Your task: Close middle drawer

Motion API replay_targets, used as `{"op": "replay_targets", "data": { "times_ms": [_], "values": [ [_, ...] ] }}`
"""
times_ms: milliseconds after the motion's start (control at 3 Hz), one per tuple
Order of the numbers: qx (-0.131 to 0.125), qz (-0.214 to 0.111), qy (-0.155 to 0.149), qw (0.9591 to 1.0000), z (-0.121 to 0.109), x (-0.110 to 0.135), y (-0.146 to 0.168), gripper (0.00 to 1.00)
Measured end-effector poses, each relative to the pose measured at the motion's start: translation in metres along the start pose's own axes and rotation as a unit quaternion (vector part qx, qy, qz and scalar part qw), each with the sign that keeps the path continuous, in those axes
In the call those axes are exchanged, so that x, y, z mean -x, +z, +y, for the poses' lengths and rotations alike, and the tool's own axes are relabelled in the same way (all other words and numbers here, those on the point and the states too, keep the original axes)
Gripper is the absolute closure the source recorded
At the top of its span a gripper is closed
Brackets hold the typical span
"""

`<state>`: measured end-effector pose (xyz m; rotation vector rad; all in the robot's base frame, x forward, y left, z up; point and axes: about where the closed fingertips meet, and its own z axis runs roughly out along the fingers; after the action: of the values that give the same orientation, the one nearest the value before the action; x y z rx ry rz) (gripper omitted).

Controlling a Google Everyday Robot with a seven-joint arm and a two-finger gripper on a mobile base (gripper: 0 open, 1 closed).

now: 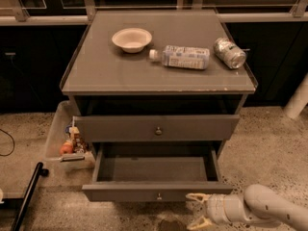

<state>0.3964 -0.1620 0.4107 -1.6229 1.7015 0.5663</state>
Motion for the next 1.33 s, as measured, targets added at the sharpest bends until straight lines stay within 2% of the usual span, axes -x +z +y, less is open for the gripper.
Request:
{"op": "replay_targets", "data": {
  "times_ms": [333,667,1000,1333],
  "values": [
    [-0.007,0.001,-0.012,0.9999,-0.024,-0.001,0.01,0.59],
    [-0.009,0.025,-0.017,0.9995,-0.062,-0.018,0.02,0.83],
    [-0.013,0.035,-0.018,0.9991,-0.074,-0.022,0.019,1.0],
    [-0.036,0.076,-0.006,0.9964,-0.122,-0.04,0.006,1.0]
  ]
}}
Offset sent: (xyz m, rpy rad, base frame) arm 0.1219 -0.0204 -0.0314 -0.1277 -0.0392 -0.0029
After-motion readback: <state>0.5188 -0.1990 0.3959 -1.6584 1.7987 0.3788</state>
